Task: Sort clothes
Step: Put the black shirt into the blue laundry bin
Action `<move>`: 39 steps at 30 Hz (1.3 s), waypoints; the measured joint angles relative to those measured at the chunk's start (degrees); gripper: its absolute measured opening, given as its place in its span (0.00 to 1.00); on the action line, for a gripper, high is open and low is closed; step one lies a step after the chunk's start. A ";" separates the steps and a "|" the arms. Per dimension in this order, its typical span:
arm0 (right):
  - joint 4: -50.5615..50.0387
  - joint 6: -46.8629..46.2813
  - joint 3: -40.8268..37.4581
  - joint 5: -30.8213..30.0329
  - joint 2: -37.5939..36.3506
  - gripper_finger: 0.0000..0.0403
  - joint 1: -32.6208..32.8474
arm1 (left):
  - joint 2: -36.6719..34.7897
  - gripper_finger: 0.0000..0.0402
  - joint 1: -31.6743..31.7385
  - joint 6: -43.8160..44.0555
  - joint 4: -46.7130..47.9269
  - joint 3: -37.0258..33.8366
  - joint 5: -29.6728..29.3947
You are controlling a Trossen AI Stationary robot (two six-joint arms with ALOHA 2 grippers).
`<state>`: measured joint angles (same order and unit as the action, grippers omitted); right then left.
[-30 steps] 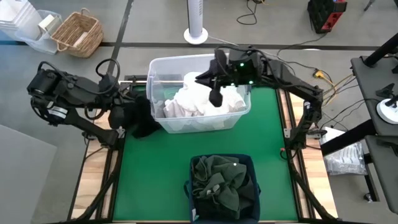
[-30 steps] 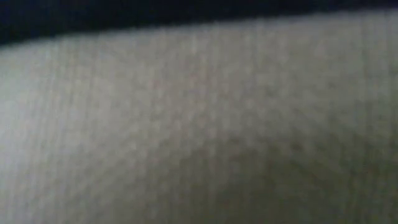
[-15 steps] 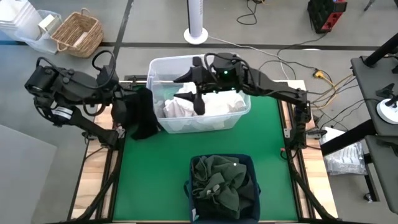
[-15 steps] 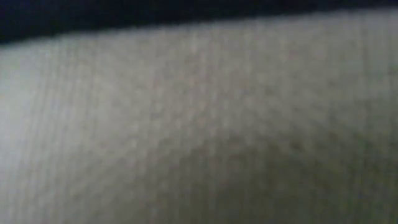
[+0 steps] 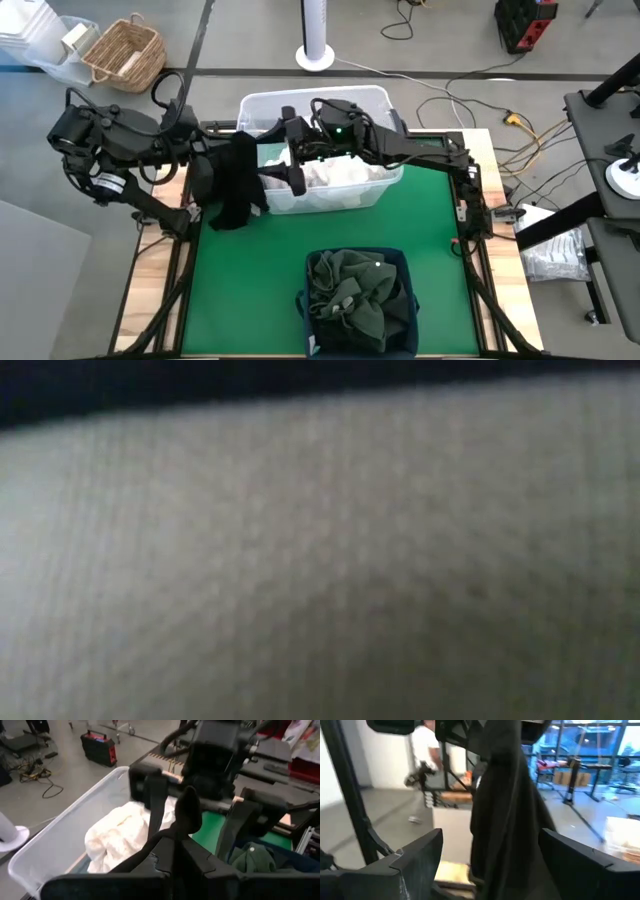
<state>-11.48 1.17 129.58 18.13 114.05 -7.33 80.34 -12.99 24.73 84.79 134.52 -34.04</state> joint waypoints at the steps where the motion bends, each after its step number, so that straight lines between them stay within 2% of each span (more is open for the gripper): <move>1: 0.84 -0.56 0.00 0.51 0.45 0.80 0.00 | 0.00 0.00 0.00 -0.28 -0.65 0.00 -0.04; 11: 8.70 -4.74 0.00 1.41 3.79 0.80 0.22 | 0.92 0.00 0.02 -2.01 -5.63 0.15 -1.49; 18: 11.89 -5.70 0.00 1.40 5.12 0.72 0.32 | 1.84 0.00 0.02 -2.33 -5.96 0.09 -1.55; 23: 12.28 -5.68 0.00 1.38 5.41 0.57 0.35 | 2.19 0.00 0.02 -3.21 -5.98 0.09 -1.53; 29: 12.21 -5.53 0.00 -0.03 5.41 0.32 0.33 | 2.08 0.03 0.02 -2.32 -5.98 0.39 -1.46; 35: 12.04 -3.34 0.00 0.36 5.41 0.05 0.33 | 0.79 0.18 0.02 0.80 -4.92 0.42 1.76; 39: 11.44 -3.20 0.00 1.36 5.20 0.03 0.33 | 0.15 0.33 0.00 1.85 -2.33 0.42 2.62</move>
<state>-0.05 -2.03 129.58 19.49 119.25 -7.01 80.48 -12.99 26.57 82.46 134.93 -31.43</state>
